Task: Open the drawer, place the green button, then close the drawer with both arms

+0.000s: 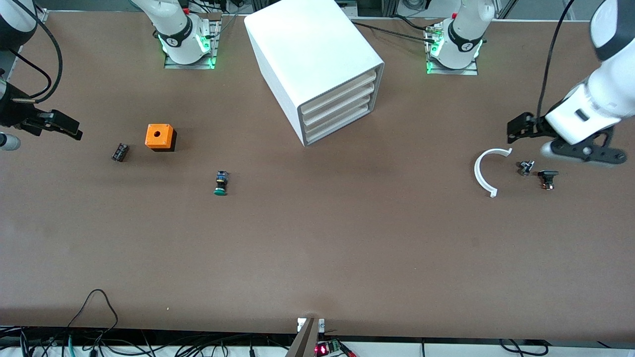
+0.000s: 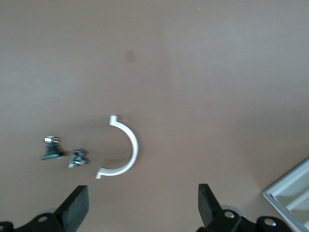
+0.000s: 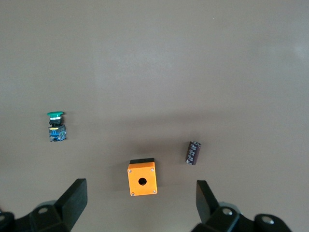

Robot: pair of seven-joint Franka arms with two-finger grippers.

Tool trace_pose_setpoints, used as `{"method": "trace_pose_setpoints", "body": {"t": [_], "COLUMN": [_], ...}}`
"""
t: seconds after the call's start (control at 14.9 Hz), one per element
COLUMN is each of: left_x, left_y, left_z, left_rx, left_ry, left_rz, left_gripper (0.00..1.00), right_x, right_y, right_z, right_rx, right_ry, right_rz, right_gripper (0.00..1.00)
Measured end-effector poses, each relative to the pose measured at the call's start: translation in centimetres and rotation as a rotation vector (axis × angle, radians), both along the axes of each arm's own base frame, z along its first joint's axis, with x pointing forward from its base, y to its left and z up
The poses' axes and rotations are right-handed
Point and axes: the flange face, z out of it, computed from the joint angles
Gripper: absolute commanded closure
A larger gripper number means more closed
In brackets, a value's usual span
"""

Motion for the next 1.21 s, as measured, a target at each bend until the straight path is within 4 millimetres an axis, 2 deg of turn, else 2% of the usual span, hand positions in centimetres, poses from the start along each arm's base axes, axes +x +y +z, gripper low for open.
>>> {"method": "trace_pose_setpoints", "body": {"t": [0.07,0.27,0.33,0.54,0.67,0.74,0.87,1.07,1.21], "left_x": [0.3,0.5,0.3,-1.2,-2.6,-3.3,-4.7,-8.5,-11.0], "left_y": [-1.4,-8.0,-9.6,-12.6,-13.7,-14.1,-15.4,-18.6,-20.9], "left_z": [-2.4,-10.1,-12.8,-21.3,-26.0,-27.8,-30.0,-33.3,-34.9], "left_rx": [-0.028,-0.073,-0.081,-0.256,-0.429,-0.487,-0.589,-0.757,-0.787], "left_ry": [0.048,0.161,0.188,0.305,0.379,0.408,0.454,0.539,0.546], "left_rz": [-0.021,-0.124,-0.153,-0.203,-0.12,-0.078,0.011,0.109,0.096], "left_gripper": [0.0,0.0,0.0,0.0,0.0,0.0,0.0,0.0,0.01], "right_x": [0.0,0.0,0.0,0.0,0.0,0.0,0.0,0.1,0.7], "right_y": [0.0,0.0,0.0,-0.7,-1.1,-1.1,-1.1,-1.0,-0.8], "right_z": [0.0,-0.1,-0.1,-0.3,-0.3,-0.3,-0.3,-0.7,-1.9], "right_rx": [0.0,0.0,0.0,0.0,0.0,0.0,0.0,0.0,0.001], "right_ry": [0.0,0.001,0.002,0.005,0.006,0.006,0.006,0.013,0.026], "right_rz": [0.001,0.001,0.0,-0.013,-0.019,-0.019,-0.019,-0.017,-0.012], "right_gripper": [0.0,0.0,0.0,0.0,0.0,0.0,0.0,0.0,0.0]}}
